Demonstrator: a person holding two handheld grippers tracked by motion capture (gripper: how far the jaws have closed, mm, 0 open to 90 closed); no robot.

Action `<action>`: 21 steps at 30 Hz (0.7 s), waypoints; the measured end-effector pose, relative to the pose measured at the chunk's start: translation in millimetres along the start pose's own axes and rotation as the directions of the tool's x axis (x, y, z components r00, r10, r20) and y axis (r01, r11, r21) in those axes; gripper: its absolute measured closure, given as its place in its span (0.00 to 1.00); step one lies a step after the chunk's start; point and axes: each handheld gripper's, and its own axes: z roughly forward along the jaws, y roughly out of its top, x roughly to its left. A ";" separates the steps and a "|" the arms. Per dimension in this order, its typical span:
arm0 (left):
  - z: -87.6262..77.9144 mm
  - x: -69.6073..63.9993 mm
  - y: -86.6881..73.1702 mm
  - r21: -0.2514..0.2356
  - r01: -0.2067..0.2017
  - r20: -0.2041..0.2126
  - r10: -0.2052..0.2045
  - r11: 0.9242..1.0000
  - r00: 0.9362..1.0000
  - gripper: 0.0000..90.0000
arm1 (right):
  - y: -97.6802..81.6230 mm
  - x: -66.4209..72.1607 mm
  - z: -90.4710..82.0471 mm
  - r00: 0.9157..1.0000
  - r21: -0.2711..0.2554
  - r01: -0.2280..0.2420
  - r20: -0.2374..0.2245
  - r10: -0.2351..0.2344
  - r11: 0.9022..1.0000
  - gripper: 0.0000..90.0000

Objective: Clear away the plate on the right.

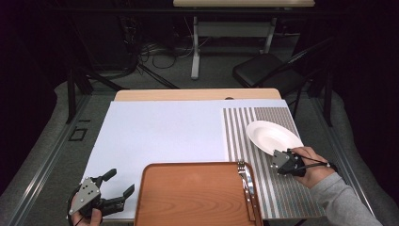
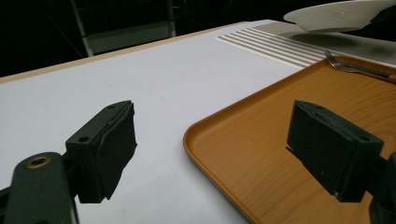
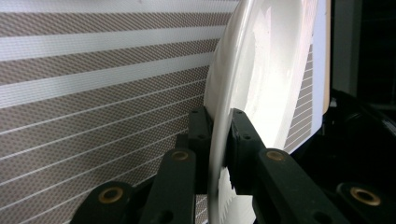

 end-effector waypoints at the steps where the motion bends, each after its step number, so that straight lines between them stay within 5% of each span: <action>1: -0.1 -0.1 0.0 0.000 0.000 0.000 0.000 1.000 1.000 0.17 | 0.6 2.4 -4.8 1.000 -0.008 0.002 0.006 -0.002 1.000 0.91; 17: -0.5 -1.5 0.9 0.000 -0.005 -0.002 0.005 1.000 1.000 0.17 | 16.4 39.7 -80.0 0.992 -0.143 0.060 0.114 -0.044 0.988 0.90; 21: -0.6 -1.0 0.8 -0.005 -0.004 -0.003 0.004 1.000 1.000 0.17 | 22.2 45.2 -92.9 0.990 -0.116 0.074 0.129 -0.059 0.990 0.89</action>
